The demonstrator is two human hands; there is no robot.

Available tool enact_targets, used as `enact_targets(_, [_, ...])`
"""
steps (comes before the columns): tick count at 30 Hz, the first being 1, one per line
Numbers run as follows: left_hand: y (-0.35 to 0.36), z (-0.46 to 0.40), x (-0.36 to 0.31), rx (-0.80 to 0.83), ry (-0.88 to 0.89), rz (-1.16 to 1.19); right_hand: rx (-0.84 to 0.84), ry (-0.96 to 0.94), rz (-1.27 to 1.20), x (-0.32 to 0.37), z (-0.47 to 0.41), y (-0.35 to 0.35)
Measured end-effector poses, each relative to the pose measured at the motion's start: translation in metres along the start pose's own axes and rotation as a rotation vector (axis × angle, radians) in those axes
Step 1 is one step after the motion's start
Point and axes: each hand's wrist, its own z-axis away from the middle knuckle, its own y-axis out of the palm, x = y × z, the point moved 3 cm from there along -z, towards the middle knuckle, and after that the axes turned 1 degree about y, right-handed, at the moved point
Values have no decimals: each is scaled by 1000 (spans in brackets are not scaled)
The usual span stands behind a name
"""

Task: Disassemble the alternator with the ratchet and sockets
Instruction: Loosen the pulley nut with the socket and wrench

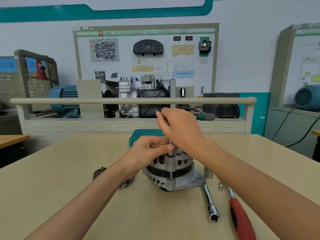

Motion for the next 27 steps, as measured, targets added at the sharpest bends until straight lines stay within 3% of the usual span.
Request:
enact_targets(6, [8,-11,-3,-159,-13,-42,19,171,403,7,9,-5])
enact_targets(10, [19,-15,-1,-273,16,-113,36,106,427,2,-4,-6])
enact_targets(12, [20,-14,-2,-238,40,-108,46,42,326,-8,-6,-6])
enact_targets(16, [18,-8,-3,-60,55,-101,-4,-21,-192,-21,1,-4])
enact_targets(18, [14,-7,0,-34,30,-78,-8,-35,-309,-21,4,-4])
enact_targets(22, [5,-9,3,-103,-50,28,45,-138,-2,-15,8,-4])
enact_targets(27, [4,-11,4,-149,-108,17,91,-129,292,-6,-3,-4])
